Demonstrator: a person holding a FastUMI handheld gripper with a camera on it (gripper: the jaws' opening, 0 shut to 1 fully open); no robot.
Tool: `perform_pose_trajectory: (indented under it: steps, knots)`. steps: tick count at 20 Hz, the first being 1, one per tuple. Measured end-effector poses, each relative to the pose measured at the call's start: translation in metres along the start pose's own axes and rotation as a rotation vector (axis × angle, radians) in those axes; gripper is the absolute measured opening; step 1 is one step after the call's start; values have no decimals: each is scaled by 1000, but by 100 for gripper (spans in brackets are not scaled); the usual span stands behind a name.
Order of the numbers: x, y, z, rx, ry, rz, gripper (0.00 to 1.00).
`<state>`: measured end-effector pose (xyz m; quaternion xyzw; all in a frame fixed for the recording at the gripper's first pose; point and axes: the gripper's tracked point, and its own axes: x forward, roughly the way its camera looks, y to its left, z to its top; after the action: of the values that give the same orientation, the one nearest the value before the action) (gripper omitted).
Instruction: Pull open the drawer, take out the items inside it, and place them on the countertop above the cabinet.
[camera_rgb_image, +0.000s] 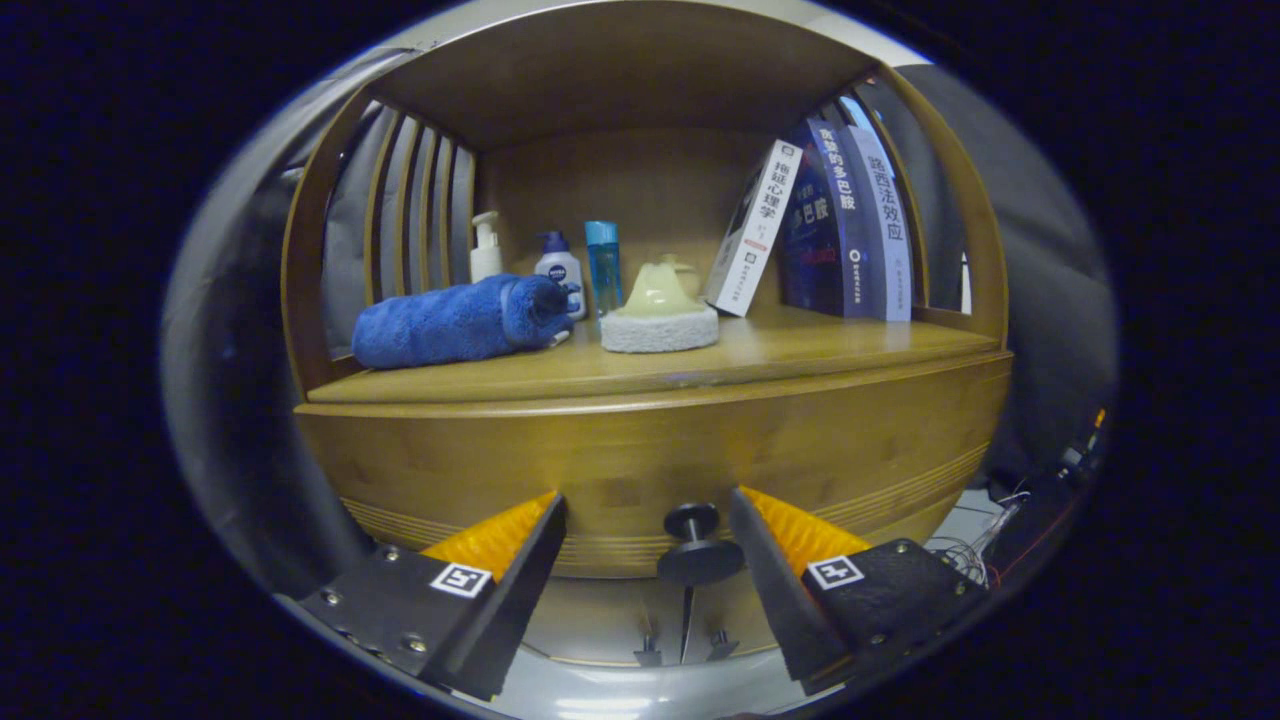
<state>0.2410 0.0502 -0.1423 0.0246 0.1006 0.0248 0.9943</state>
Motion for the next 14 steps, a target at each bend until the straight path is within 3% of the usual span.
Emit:
perform_pose_trajectory:
  steps: [6,10,14]
  knots:
    - [-10,3,5,3,154,23,99]
    - [-38,20,31,34,66,104,99]
    - [-91,10,73,-5,19,72,99]
